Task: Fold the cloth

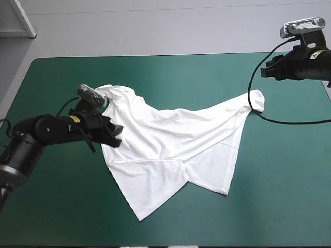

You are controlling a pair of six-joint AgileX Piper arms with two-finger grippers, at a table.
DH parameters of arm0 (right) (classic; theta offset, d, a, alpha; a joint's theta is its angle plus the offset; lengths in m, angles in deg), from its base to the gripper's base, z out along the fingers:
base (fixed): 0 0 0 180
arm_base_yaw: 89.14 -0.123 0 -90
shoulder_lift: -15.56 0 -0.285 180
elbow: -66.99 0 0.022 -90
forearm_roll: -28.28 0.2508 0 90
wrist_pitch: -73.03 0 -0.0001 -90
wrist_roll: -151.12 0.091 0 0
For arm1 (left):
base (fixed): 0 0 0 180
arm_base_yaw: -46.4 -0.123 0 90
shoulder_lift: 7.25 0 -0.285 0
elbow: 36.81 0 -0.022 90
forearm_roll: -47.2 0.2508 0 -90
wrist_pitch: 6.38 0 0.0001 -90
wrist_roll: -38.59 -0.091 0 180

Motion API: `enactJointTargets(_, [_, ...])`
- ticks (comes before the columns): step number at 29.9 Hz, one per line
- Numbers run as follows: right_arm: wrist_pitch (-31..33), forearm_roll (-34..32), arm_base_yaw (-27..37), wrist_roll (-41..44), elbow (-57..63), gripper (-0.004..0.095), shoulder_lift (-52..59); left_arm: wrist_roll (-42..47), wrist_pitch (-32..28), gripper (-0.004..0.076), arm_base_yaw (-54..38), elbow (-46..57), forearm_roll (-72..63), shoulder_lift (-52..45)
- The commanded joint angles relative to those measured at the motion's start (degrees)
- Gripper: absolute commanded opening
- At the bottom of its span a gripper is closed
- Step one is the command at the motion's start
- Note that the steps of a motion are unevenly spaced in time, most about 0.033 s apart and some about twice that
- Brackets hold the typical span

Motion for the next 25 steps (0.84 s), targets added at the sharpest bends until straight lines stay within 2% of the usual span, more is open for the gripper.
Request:
enactJointTargets(1, [-0.7, 1.8, 0.3, -0.9, -1.3, 0.0464, 3.5, 1.5, 2.1, 0.0370, 6.3, 4.0, -3.2, -5.1])
enactJointTargets(4, [0.3, 1.8, 0.3, -0.9, -1.3, 0.0464, 3.9, 11.0, 4.4, 0.0370, 10.6, 7.5, -2.8, -5.9])
enactJointTargets(7, [1.3, 1.8, 0.3, -0.9, -1.3, 0.0464, 3.9, 18.9, 3.9, 0.0370, 12.0, 10.1, -0.7, -5.9])
enactJointTargets(12, [1.2, 2.3, 0.3, -1.8, -1.3, 0.0464, 3.9, 29.0, -5.7, 0.0370, 11.9, 17.6, 5.8, -6.0])
enactJointTargets(15, [1.2, 3.3, 0.3, -2.3, -1.3, 0.0464, 3.9, 36.6, -9.1, 0.0370, 11.2, 23.0, 10.1, -6.0])
enactJointTargets(19, [1.1, 4.3, 0.3, -2.8, -1.3, 0.0464, 3.9, 38.0, -12.4, 0.0370, 8.6, 27.4, 8.6, -6.0])
enactJointTargets(25, [1.0, 6.6, 0.3, -4.1, -1.3, 0.0464, 3.9, 37.7, -15.1, 0.0370, 8.4, 27.7, 9.1, -3.7])
